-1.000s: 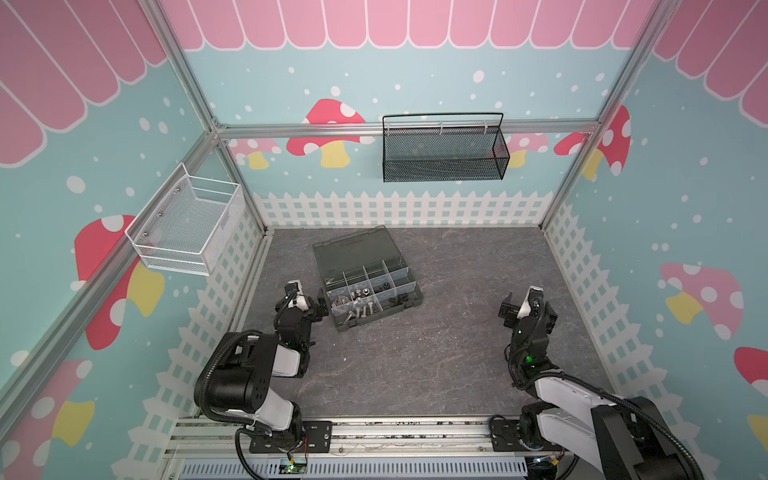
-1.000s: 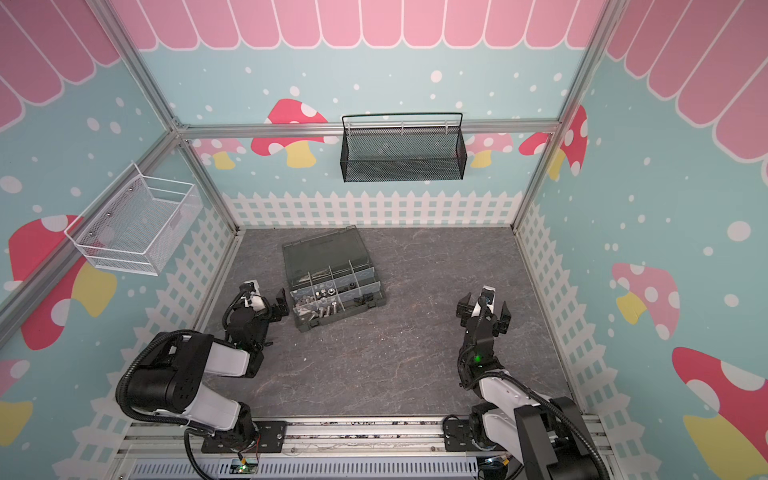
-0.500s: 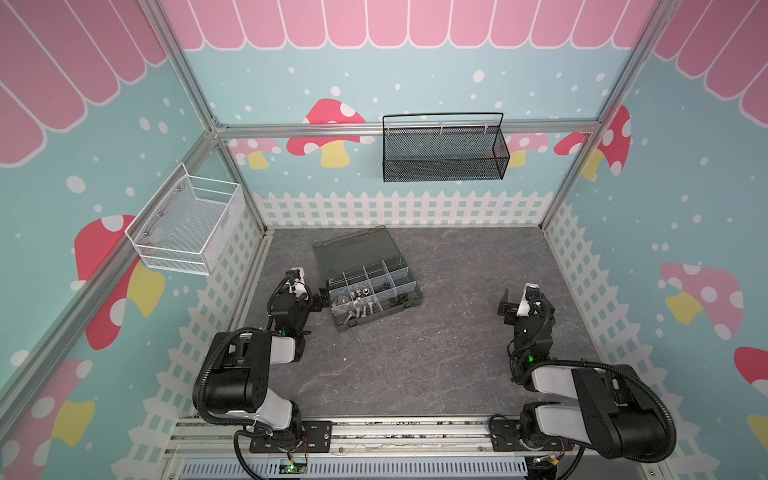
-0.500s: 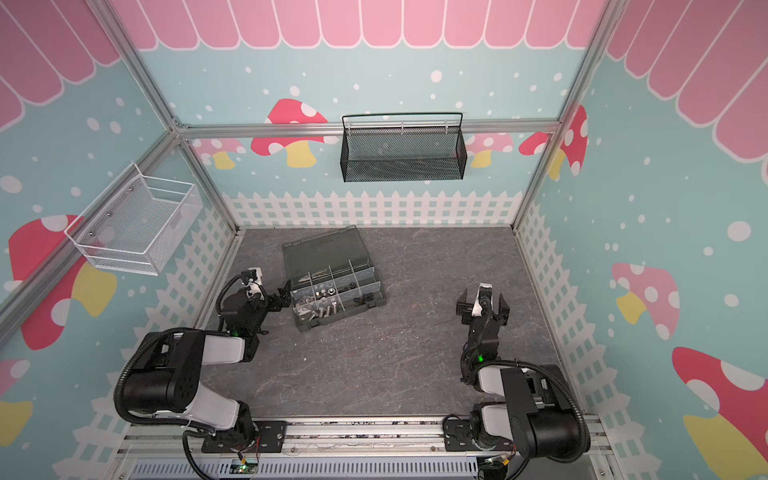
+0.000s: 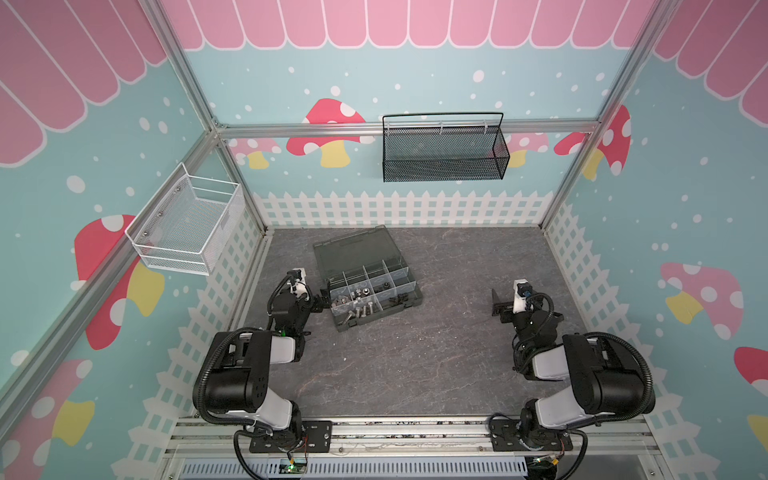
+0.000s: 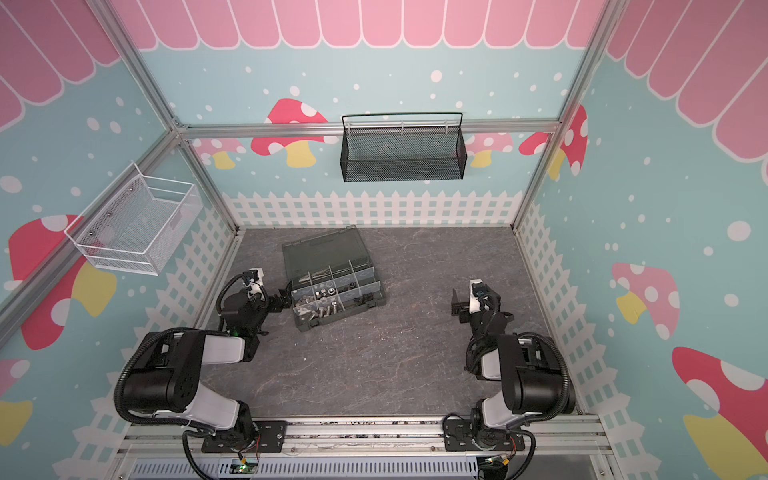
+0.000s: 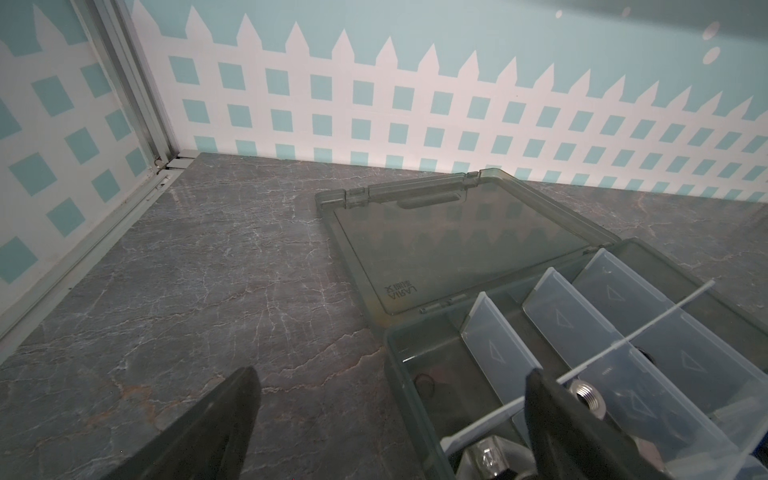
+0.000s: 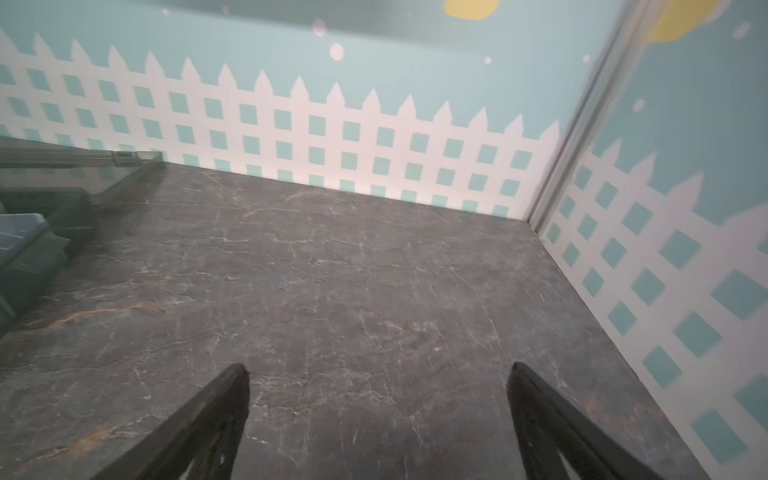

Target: Sort the screws and nuts into containers

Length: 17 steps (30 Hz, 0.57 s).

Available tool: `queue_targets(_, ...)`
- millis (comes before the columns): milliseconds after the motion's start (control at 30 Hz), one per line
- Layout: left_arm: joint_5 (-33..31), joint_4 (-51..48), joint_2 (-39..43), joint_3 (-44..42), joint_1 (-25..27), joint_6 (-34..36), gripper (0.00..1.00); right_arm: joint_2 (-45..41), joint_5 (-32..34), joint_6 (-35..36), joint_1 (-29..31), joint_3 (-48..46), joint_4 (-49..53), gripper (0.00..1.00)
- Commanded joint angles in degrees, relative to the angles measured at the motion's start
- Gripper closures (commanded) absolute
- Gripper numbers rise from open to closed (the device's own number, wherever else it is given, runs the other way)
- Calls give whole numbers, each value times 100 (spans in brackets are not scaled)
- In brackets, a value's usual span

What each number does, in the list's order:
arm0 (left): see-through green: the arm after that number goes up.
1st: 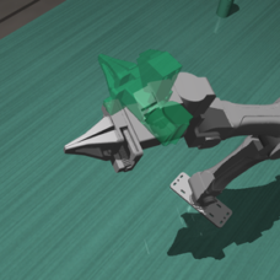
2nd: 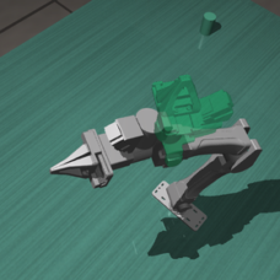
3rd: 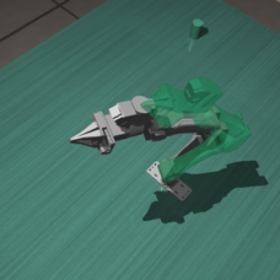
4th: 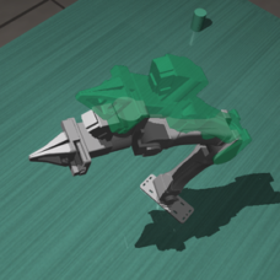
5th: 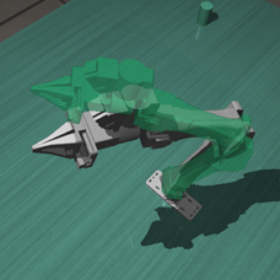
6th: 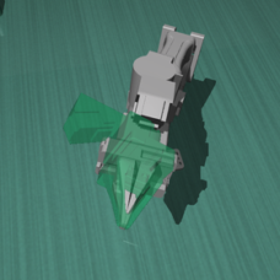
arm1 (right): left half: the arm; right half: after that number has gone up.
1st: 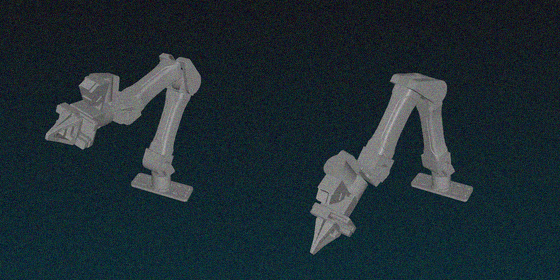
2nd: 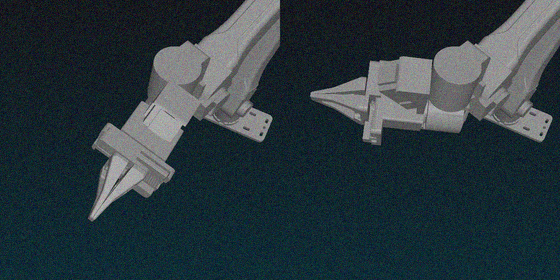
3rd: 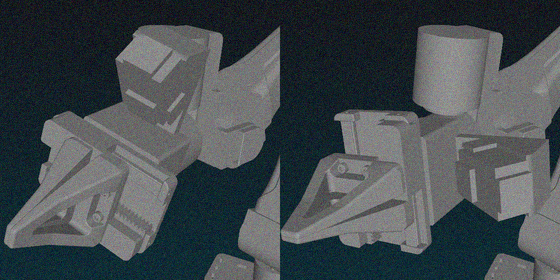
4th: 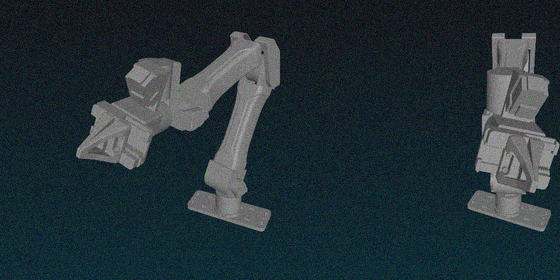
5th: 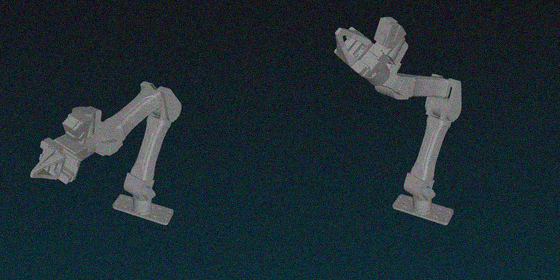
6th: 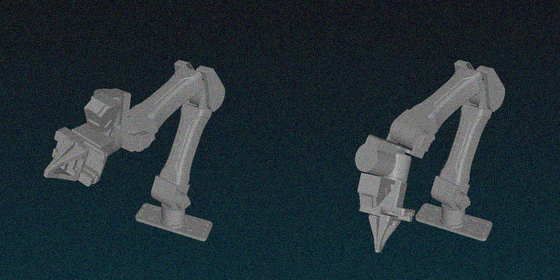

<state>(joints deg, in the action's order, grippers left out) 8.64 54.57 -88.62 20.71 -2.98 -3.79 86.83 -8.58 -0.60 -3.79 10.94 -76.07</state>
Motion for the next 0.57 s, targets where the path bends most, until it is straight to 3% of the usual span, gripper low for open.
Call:
queue_targets(0,61,-60,47,4,-34,143,0,15,-584,271,-60,31,83,2)
queue_targets(533,23,-83,55,13,-20,151,0,18,-582,268,-60,31,71,2)
